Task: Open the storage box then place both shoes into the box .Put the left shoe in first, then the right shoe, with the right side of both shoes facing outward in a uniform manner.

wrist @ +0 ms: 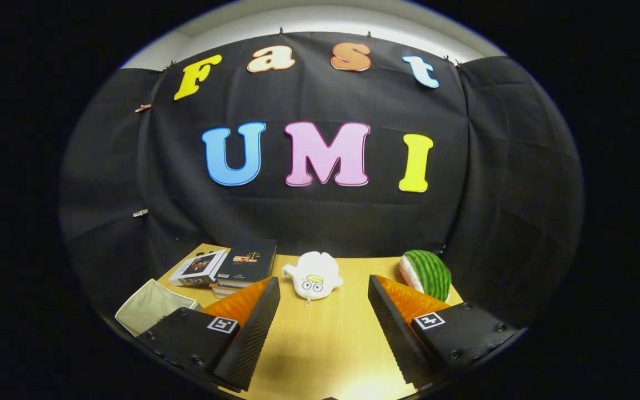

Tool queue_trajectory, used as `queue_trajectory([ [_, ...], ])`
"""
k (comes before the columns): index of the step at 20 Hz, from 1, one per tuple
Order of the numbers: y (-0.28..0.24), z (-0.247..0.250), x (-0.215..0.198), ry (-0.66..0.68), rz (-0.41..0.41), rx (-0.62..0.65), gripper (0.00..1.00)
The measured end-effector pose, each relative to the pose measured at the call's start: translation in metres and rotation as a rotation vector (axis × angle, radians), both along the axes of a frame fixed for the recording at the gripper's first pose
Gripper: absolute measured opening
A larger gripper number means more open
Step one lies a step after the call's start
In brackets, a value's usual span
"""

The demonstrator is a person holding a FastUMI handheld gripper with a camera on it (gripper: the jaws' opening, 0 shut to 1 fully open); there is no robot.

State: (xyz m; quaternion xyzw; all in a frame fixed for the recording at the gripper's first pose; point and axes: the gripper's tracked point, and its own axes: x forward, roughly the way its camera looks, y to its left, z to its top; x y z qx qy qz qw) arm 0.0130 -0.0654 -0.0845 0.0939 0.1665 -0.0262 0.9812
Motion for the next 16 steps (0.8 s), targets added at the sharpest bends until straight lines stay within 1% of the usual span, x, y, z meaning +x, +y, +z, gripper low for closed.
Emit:
queue_trajectory([
  [7, -0.046, 0.012, -0.025, -0.073, -0.026, -0.021, 0.98],
  [10, -0.059, 0.016, -0.026, -0.102, -0.041, -0.011, 0.98],
  [16, -0.075, 0.009, -0.025, -0.102, -0.055, -0.001, 0.98],
])
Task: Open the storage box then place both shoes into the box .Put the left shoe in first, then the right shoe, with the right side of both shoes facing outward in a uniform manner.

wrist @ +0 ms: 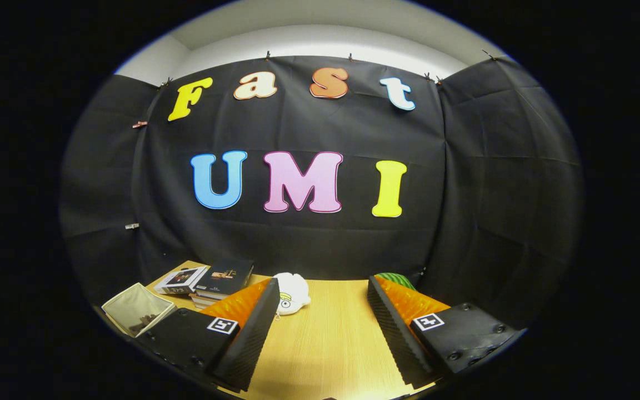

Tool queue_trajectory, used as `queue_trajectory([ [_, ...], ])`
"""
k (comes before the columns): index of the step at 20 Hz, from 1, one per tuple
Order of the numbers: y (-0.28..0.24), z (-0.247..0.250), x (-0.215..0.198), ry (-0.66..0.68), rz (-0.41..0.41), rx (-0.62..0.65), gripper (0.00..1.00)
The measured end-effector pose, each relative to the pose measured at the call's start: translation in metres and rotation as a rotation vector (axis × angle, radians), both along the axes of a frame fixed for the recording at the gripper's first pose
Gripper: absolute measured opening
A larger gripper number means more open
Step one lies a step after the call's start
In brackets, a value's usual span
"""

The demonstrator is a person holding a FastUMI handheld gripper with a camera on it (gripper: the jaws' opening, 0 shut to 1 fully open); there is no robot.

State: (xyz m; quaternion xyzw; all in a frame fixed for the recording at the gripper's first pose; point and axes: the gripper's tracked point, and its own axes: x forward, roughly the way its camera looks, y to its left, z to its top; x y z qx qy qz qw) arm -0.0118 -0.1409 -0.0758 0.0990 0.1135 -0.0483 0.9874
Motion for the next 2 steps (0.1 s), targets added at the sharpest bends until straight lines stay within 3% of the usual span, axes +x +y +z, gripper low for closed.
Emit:
queue_trajectory([
  [2, -0.0002, -0.0026, 0.0002, 0.002, 0.006, -0.01, 0.98],
])
